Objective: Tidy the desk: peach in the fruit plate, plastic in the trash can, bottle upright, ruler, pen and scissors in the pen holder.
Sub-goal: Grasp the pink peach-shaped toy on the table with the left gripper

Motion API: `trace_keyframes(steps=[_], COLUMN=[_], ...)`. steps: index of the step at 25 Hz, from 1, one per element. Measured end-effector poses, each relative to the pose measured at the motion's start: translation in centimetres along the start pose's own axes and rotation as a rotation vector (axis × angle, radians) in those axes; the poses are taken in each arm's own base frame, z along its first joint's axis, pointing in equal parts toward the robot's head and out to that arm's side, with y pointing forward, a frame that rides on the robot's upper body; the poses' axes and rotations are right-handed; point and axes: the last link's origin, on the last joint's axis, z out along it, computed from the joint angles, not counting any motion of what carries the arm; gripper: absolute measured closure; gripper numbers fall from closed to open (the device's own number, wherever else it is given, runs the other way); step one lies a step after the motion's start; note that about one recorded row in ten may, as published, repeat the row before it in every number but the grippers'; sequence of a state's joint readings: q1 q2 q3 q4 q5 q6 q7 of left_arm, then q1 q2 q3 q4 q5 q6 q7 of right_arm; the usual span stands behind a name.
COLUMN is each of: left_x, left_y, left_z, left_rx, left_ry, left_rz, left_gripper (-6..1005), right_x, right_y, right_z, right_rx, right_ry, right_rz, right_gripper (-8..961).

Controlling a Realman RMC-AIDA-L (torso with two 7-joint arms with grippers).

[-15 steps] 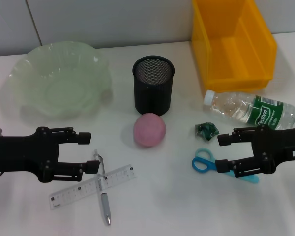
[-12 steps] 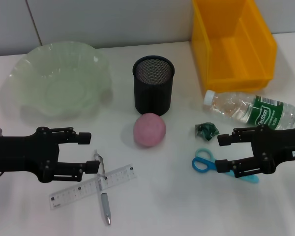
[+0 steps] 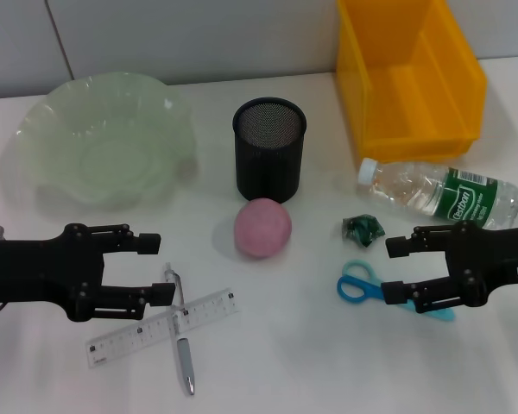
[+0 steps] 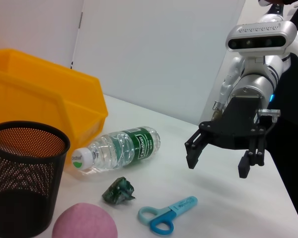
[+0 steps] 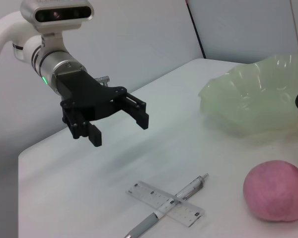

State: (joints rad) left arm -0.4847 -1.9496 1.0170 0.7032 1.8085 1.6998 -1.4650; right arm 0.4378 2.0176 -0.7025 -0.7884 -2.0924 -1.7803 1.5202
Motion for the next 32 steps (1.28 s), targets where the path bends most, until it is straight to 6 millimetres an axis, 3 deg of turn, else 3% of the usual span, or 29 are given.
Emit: trace_keyframes(steps=[20, 25, 32], left_x=[1.2, 2.0, 3.1], left_y=[-0.1, -0.1, -1.9], left_z=[1.2, 3.1, 6.2], left_rx=[0.004, 0.034, 0.098], left_ry=[0.077, 0.148, 0.120], left_rz=[0.016, 0.070, 0.109], left_gripper=[213, 215, 218], right_x=[-0.1, -0.2, -0.3], right_y=[-0.1, -0.2, -0.2], right_z=[-0.1, 0.0, 0.0], right_rx=[0.000, 0.004, 0.005], right_ry=[0.002, 0.002, 0.002], right_rz=[-0.004, -0.006, -0.005], right_gripper=[159, 162, 166])
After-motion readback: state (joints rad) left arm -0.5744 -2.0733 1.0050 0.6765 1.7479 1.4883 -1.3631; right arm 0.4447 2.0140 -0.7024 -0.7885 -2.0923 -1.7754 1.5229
